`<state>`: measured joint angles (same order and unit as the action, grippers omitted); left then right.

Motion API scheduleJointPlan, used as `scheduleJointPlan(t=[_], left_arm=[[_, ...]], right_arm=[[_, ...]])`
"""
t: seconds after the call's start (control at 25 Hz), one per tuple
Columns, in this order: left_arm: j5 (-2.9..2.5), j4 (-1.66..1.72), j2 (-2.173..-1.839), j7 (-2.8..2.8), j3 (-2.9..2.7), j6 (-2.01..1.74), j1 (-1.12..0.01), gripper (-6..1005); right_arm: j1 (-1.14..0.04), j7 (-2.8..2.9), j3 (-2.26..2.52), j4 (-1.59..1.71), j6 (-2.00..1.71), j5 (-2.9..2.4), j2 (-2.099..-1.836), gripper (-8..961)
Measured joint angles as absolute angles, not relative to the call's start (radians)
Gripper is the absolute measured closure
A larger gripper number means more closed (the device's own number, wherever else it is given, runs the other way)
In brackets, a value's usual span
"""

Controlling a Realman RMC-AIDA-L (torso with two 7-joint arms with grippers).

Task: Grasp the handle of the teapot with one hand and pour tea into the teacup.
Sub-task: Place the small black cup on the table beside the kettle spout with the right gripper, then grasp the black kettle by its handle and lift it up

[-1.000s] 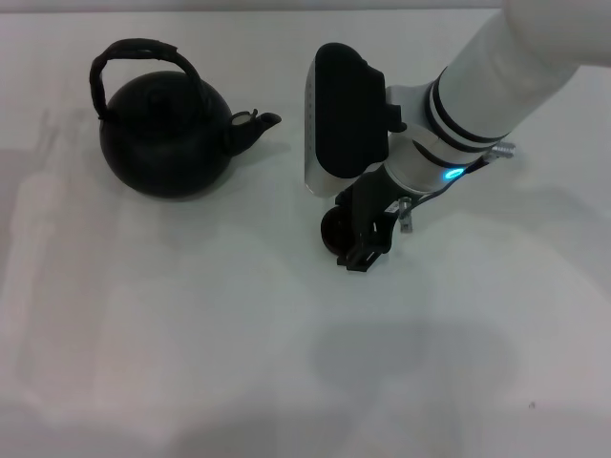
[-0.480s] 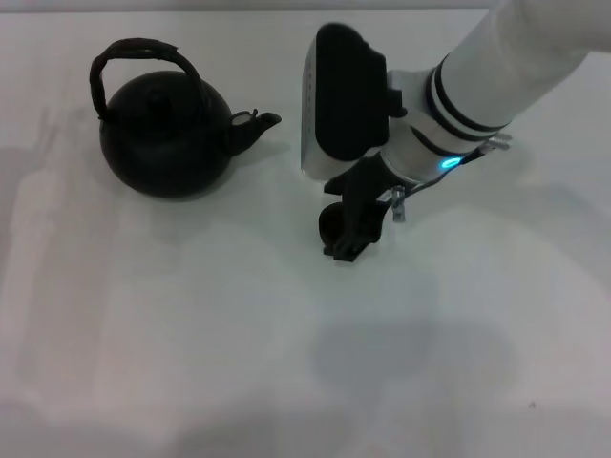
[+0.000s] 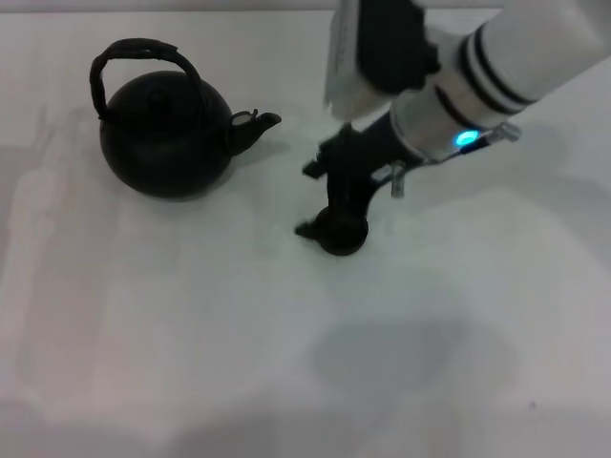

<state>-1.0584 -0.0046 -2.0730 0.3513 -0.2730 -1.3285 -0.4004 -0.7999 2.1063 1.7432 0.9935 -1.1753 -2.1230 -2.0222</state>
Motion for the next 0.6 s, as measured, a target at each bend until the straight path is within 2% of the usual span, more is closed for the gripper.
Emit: scheduleJointPlan(t=[0.24, 0.48, 0.6], left_arm=[[-1.058, -0.004, -2.072, 0.351, -0.273, -1.329, -0.394, 116], [-1.058, -0.004, -2.074, 0.351, -0.273, -1.328, -0.383, 117], [-1.058, -0.004, -2.074, 0.352, -0.273, -1.328, -0.381, 116]], right_arm=[[-0.704, 1.948, 1.426, 0.912, -1.156, -1.822, -2.022, 99], [-0.688, 1.769, 0.975, 0.463, -1.08, -1.328, -2.01, 100], [-0.663, 1.583, 0.844, 0.335, -1.077, -1.151, -2.017, 104]])
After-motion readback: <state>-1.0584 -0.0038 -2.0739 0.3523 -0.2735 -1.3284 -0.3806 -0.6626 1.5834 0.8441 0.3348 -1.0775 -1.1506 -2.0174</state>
